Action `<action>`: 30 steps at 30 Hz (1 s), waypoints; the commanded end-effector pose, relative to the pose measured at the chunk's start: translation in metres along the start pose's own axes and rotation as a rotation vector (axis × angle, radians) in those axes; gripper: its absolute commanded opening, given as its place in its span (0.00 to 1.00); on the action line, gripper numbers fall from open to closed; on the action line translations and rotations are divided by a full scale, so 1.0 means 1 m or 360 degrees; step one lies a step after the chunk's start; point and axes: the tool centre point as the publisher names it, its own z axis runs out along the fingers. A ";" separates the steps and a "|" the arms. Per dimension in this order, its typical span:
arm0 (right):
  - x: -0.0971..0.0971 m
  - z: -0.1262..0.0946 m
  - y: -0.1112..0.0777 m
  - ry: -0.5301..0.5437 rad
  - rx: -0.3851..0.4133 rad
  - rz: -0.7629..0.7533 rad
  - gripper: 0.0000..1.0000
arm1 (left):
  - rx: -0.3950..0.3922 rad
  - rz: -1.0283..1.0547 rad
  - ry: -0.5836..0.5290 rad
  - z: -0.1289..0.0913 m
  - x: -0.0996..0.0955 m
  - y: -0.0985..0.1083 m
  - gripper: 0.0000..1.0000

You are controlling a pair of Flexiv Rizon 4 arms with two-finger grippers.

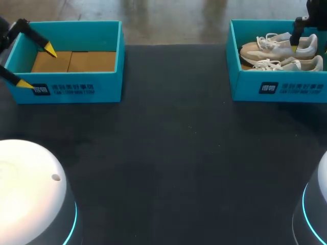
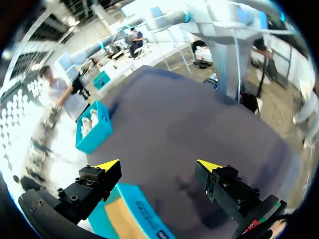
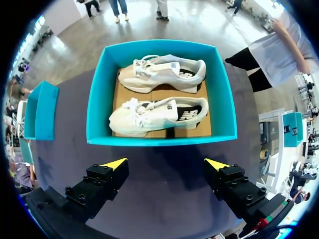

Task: Take the shoe out of the shoebox, open the shoe tongue, remove and reinsert the insole, then place the shoe into the shoebox

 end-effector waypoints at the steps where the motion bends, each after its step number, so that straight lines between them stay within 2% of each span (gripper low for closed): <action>1: 0.000 0.000 -0.001 -0.0002 -0.0005 0.0002 1.00 | -0.0070 -0.0219 0.0065 0.002 0.007 0.001 1.00; 5: 0.000 0.000 -0.001 -0.0002 -0.0005 0.0002 1.00 | -0.0087 -0.0395 0.0073 0.000 0.008 0.011 1.00; 7: 0.000 0.000 -0.001 -0.0002 -0.0005 0.0002 1.00 | -0.0054 -0.0520 0.0052 -0.003 0.008 0.016 1.00; 9: 0.000 0.000 -0.001 -0.0002 -0.0005 0.0002 1.00 | -0.0103 -0.0590 0.0032 -0.008 0.009 0.022 1.00; 10: 0.000 0.000 -0.001 -0.0002 -0.0005 0.0002 1.00 | -0.0191 -0.0504 0.0074 -0.012 0.008 0.025 1.00; 23: 0.000 0.000 -0.001 -0.0002 -0.0005 0.0002 1.00 | -0.0191 -0.0504 0.0074 -0.012 0.008 0.025 1.00; 24: 0.000 0.000 -0.001 -0.0002 -0.0005 0.0002 1.00 | -0.0167 -0.0612 0.0049 -0.009 0.002 0.021 1.00; 25: 0.000 0.000 -0.001 -0.0002 -0.0005 0.0002 1.00 | -0.0216 -0.0670 0.0044 -0.005 -0.002 0.020 1.00; 27: 0.000 0.000 -0.001 -0.0002 -0.0005 0.0002 1.00 | -0.0412 -0.0855 -0.0011 0.002 -0.008 0.021 1.00; 30: 0.000 0.000 -0.001 -0.0002 -0.0005 0.0002 1.00 | -0.0640 -0.1156 -0.0060 0.004 -0.015 0.028 1.00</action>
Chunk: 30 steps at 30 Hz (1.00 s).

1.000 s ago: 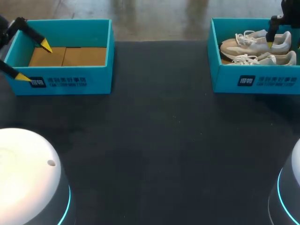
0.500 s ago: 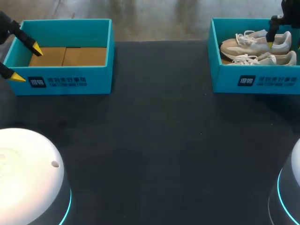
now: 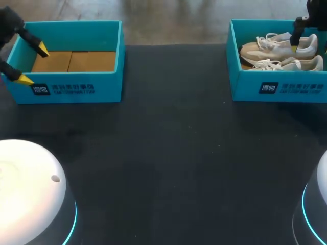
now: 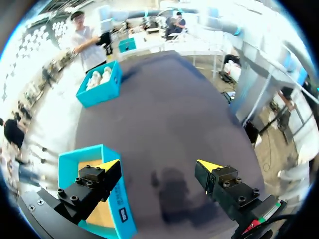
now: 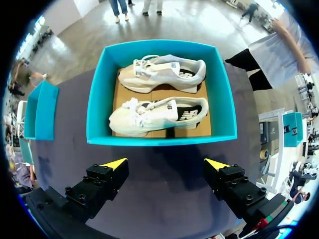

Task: Take the shoe out of the shoebox, open the shoe tongue, remove and reinsert the insole, then place the shoe into the shoebox

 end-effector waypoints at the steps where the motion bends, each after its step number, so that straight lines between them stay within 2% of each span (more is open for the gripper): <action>1: 0.000 0.000 -0.001 -0.0002 -0.0004 0.0002 1.00 | -0.0401 -0.0556 -0.0122 0.008 -0.010 -0.006 1.00; 3: 0.000 0.000 -0.001 -0.0002 -0.0004 0.0002 1.00 | -0.0526 -0.0753 -0.0153 0.005 -0.012 -0.002 1.00; 5: 0.000 0.000 -0.001 -0.0002 -0.0004 0.0002 1.00 | -0.0587 -0.0893 -0.0166 0.003 -0.012 0.002 1.00; 11: 0.000 0.000 -0.001 -0.0002 -0.0004 0.0002 1.00 | -0.0684 -0.1158 -0.0199 -0.001 -0.002 0.007 1.00; 16: 0.000 0.000 -0.001 -0.0002 -0.0004 0.0002 1.00 | -0.0672 -0.1277 -0.0236 -0.002 0.007 0.008 1.00; 30: 0.000 0.000 -0.001 -0.0002 -0.0004 0.0002 1.00 | -0.0663 -0.1651 -0.0381 -0.009 0.007 0.031 1.00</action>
